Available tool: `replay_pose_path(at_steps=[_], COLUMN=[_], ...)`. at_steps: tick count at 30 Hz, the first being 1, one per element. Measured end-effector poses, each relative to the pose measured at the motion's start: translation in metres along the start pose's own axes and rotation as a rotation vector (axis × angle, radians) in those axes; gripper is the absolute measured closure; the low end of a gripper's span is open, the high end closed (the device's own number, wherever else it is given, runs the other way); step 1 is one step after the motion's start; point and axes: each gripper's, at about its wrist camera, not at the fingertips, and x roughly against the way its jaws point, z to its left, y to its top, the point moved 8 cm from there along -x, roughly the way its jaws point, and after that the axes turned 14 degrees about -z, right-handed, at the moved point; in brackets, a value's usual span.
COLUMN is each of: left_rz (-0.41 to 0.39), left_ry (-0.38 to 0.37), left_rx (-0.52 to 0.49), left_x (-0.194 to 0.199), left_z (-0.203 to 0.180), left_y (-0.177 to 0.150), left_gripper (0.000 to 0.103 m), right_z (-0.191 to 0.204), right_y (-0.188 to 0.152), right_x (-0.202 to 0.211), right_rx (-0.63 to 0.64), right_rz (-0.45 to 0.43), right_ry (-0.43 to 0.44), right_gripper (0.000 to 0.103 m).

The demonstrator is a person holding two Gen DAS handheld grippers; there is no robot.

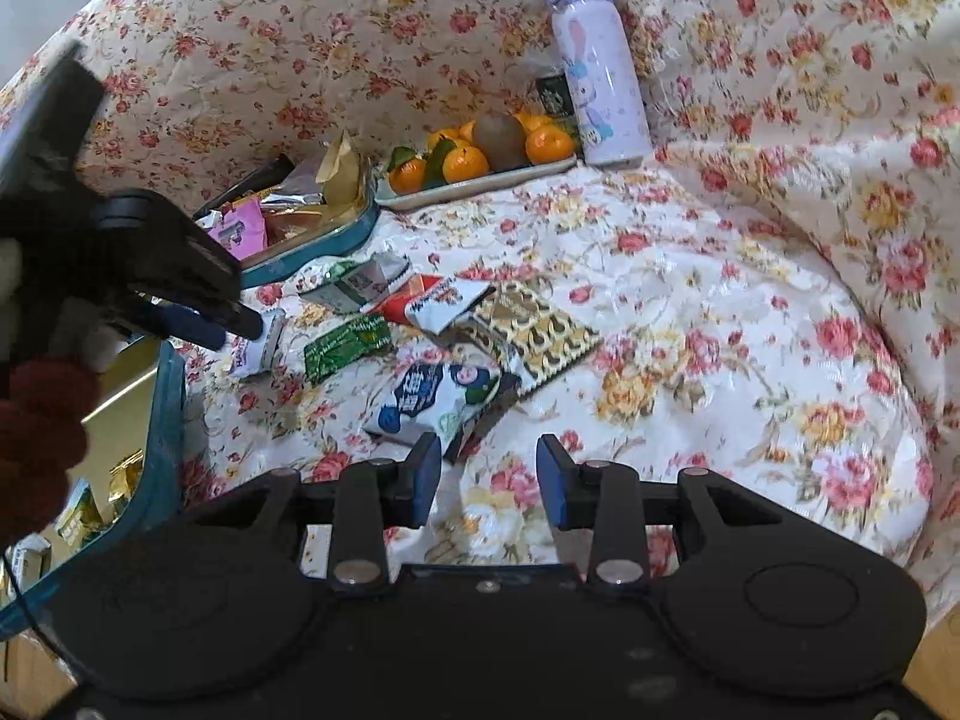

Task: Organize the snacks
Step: 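Move the left tool to the white hawthorn strip while the right tool reaches the blue blueberry bag, then grasp the white hawthorn strip with the left tool while the right tool grasps the blue blueberry bag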

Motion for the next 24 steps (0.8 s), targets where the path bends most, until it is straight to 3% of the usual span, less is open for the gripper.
replay_pose_path(at_steps=[13, 17, 24], left_rz=[0.026, 0.04, 0.055], left_ry=[0.058, 0.048, 0.018], left_rx=[-0.035, -0.033, -0.037], left_x=[-0.024, -0.027, -0.026], left_z=[0.006, 0.009, 0.008], left_y=[0.002, 0.0, -0.001], left_gripper=[0.066, 0.065, 0.065], right_z=[0.021, 0.033, 0.043], right_y=[0.013, 0.013, 0.007], right_x=[-0.011, -0.015, -0.031], right_rx=[0.135, 0.237, 0.428], right_rz=[-0.064, -0.099, -0.102], right_ry=[0.092, 0.12, 0.167], right_gripper=[0.06, 0.054, 0.053])
